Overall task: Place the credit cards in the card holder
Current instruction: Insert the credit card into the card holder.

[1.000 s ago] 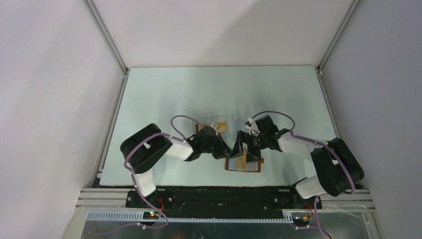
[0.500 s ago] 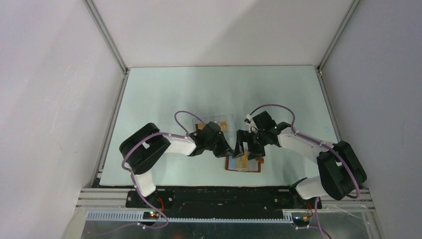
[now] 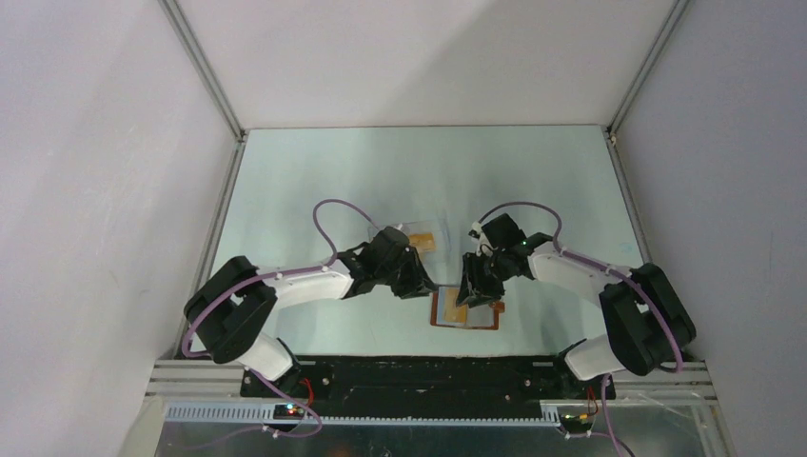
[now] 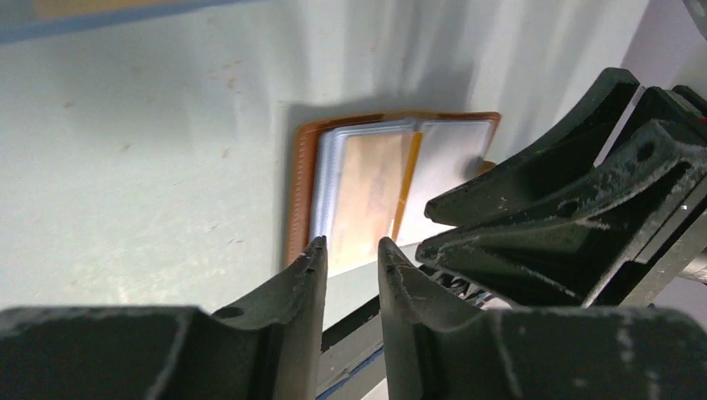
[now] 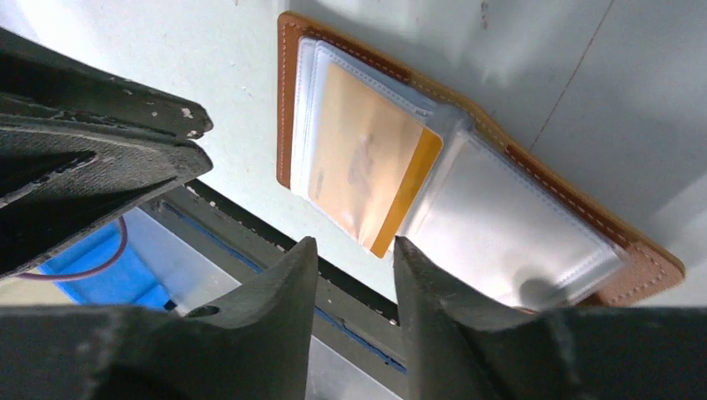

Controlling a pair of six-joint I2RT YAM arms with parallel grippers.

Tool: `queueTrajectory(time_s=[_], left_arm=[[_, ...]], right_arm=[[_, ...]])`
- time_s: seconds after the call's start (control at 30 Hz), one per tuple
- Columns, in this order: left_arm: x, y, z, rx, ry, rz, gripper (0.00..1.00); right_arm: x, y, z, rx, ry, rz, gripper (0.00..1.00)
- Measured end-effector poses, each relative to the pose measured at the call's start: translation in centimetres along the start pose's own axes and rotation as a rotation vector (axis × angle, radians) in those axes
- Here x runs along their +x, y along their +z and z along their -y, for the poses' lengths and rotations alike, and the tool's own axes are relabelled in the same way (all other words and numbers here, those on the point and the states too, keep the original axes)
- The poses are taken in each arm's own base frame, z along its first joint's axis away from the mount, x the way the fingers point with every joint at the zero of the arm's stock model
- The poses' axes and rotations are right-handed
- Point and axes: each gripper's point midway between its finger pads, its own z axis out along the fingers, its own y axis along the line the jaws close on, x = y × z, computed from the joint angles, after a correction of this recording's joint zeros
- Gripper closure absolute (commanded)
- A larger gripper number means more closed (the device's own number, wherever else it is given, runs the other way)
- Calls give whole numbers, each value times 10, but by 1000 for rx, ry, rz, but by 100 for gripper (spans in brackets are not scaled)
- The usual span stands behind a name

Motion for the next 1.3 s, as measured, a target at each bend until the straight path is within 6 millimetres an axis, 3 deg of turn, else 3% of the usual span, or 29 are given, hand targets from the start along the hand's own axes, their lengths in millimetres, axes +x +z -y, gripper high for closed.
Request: queueTrajectory(time_s=[0.13, 0.33, 0.43, 0.53, 0.67, 0.97, 1.13, 1.3], left_arm=[[-2, -3, -19, -60, -13, -6, 61], [3, -2, -42, -118, -28, -27, 58], [6, 5, -46, -124, -31, -49, 57], [9, 10, -47, -117, -37, -70, 57], [8, 11, -45, -107, -34, -67, 57], [7, 20, -37, -87, -28, -83, 58], [7, 26, -31, -77, -22, -90, 58], [8, 30, -27, -71, -22, -93, 61]], right_arm=[[0, 11, 2, -11, 25, -29, 78], [-1, 30, 3, -5, 47, -76, 79], [-6, 36, -6, -15, 30, -86, 75], [-15, 36, -18, -36, 6, -73, 57], [-18, 28, -24, -39, -12, -50, 42], [-23, -8, -15, 7, -4, 32, 40], [-15, -2, 3, 40, 47, -3, 40], [-5, 18, 11, 47, 82, -82, 41]])
